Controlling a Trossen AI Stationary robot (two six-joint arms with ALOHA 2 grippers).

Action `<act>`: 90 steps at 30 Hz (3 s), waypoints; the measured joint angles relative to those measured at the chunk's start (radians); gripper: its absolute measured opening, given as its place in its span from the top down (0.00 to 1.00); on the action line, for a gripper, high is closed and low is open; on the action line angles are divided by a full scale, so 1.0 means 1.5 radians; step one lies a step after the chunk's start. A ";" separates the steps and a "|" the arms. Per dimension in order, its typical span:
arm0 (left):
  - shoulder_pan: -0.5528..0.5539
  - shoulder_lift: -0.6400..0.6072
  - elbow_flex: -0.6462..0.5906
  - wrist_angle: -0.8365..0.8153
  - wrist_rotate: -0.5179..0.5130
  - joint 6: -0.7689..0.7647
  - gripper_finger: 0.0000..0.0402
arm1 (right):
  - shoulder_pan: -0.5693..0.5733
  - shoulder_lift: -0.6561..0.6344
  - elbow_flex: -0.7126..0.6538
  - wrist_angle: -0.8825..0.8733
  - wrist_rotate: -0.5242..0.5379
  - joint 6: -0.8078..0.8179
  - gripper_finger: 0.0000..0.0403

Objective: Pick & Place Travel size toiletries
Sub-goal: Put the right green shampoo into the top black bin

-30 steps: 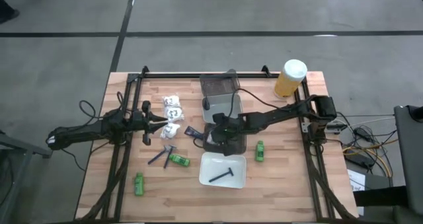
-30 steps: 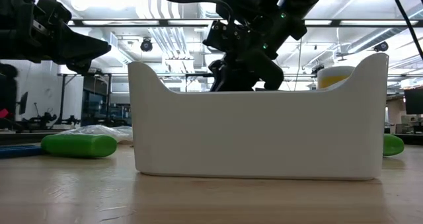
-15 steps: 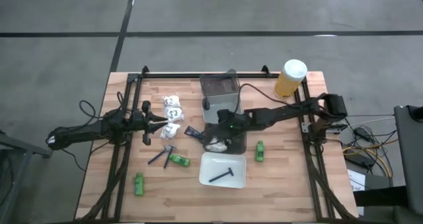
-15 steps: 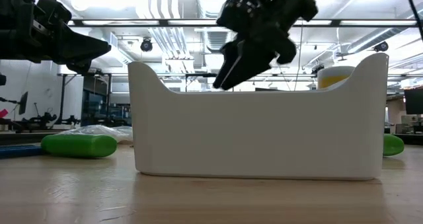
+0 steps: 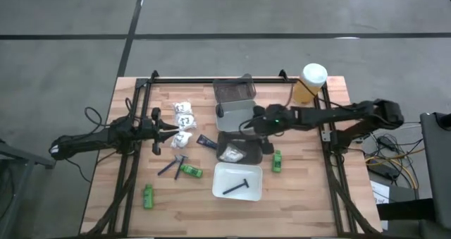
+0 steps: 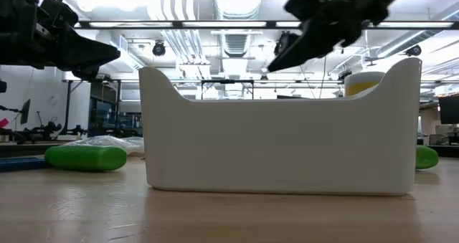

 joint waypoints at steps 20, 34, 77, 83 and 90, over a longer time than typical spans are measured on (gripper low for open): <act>0.000 0.000 0.000 -0.005 0.000 0.000 0.81 | -0.015 -0.378 -0.241 0.026 0.005 0.148 0.52; 0.000 0.000 0.000 -0.006 0.000 0.000 0.81 | -0.014 -0.439 -0.268 0.040 0.005 0.222 0.61; 0.000 0.000 0.000 -0.007 0.000 0.000 0.81 | 0.062 -0.283 -0.120 -0.371 -0.074 0.656 0.85; 0.000 0.000 0.000 -0.007 0.000 0.000 0.81 | 0.094 -0.195 -0.062 -0.557 -0.125 0.718 0.83; 0.000 0.000 0.000 -0.007 0.000 0.000 0.81 | 0.098 -0.122 -0.038 -0.587 -0.116 0.716 0.79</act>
